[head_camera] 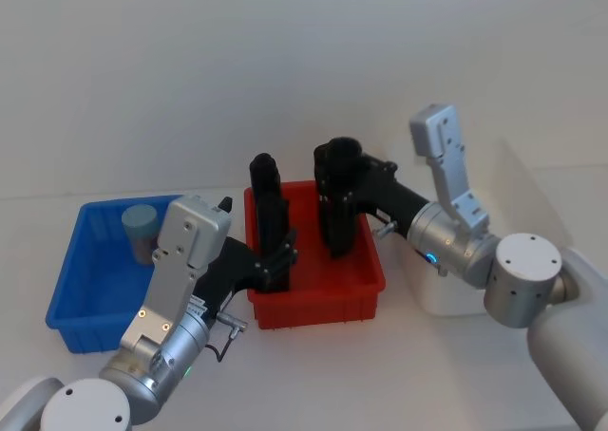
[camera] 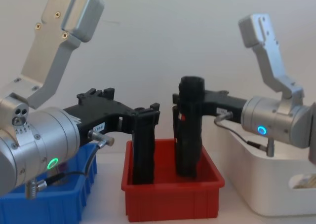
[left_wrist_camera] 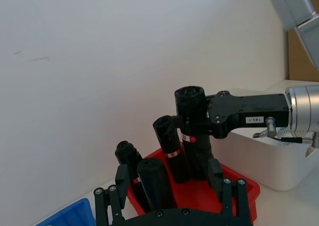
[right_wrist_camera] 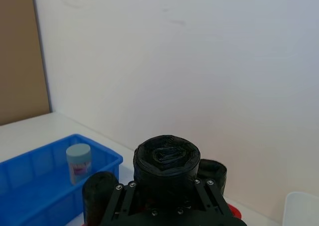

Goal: Pick the cotton swabs from the blue box and place them into the white box.

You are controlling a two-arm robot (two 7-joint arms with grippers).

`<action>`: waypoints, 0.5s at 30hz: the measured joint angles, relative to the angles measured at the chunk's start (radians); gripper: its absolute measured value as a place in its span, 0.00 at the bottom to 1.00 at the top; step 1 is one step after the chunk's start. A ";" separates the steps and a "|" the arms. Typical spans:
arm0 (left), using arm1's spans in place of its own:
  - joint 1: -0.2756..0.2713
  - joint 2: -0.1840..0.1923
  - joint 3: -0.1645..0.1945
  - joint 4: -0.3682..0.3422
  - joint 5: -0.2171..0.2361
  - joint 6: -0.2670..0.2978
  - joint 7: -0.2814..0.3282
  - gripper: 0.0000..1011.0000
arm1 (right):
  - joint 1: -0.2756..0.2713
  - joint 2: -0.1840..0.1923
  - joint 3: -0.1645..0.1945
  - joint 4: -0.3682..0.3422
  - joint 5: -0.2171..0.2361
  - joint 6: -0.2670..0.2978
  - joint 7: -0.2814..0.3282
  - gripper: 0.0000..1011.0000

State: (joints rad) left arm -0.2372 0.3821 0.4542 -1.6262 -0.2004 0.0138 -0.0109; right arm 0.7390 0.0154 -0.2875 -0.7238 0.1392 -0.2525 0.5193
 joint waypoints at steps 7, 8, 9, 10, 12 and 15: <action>0.000 0.000 0.000 0.000 0.000 0.000 0.000 0.99 | -0.083 0.029 0.006 -0.203 0.017 0.056 -0.040 0.42; 0.000 0.000 0.000 0.000 0.000 0.000 0.000 0.99 | -0.091 0.032 0.007 -0.221 0.017 0.060 -0.044 0.42; 0.000 0.000 0.000 0.000 0.000 0.000 0.000 0.99 | -0.108 0.039 0.009 -0.260 0.018 0.073 -0.058 0.42; 0.000 0.000 0.000 0.000 0.000 0.000 0.000 0.99 | -0.116 0.041 0.010 -0.277 0.018 0.078 -0.064 0.42; 0.000 0.000 0.000 0.000 0.000 0.000 0.000 0.99 | -0.139 0.050 0.012 -0.328 0.018 0.097 -0.085 0.42; 0.000 0.000 0.000 0.000 0.000 0.000 0.000 0.99 | -0.158 0.059 0.015 -0.369 0.018 0.116 -0.108 0.42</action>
State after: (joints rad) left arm -0.2372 0.3821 0.4542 -1.6262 -0.2003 0.0138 -0.0109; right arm 0.5814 0.0739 -0.2722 -1.0931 0.1569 -0.1361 0.4114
